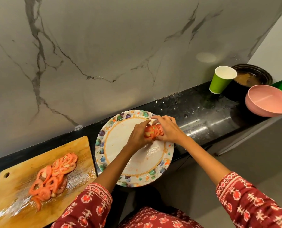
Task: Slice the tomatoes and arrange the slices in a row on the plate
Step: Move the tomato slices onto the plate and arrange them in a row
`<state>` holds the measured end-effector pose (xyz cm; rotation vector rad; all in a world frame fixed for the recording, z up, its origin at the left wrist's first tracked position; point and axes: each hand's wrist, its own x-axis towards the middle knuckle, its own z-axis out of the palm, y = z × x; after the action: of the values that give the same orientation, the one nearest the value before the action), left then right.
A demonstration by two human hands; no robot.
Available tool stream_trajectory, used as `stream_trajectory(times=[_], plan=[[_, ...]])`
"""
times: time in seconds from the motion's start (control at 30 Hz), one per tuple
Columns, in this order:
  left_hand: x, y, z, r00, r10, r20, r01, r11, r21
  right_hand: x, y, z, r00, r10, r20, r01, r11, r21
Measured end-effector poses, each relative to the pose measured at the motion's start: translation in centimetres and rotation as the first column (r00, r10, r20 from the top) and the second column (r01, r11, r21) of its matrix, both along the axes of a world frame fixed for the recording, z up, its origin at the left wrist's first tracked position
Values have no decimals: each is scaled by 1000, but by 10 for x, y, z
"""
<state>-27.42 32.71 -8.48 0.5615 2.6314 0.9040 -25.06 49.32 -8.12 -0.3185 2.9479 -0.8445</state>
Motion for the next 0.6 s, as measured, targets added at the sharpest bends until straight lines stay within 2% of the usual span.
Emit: stream_trajectory(times=[0.2, 0.4, 0.6], plan=[[0, -3, -2, 1000, -8, -6, 8, 1000, 8, 3, -1, 0, 996, 27, 90, -30, 999, 29], [4, -3, 1, 997, 62, -35, -63, 998, -30, 1, -7, -5, 997, 47, 67, -46, 999, -23], [4, -3, 2, 999, 38, -2, -38, 996, -83, 2, -5, -10, 999, 32, 16, -31, 998, -51]])
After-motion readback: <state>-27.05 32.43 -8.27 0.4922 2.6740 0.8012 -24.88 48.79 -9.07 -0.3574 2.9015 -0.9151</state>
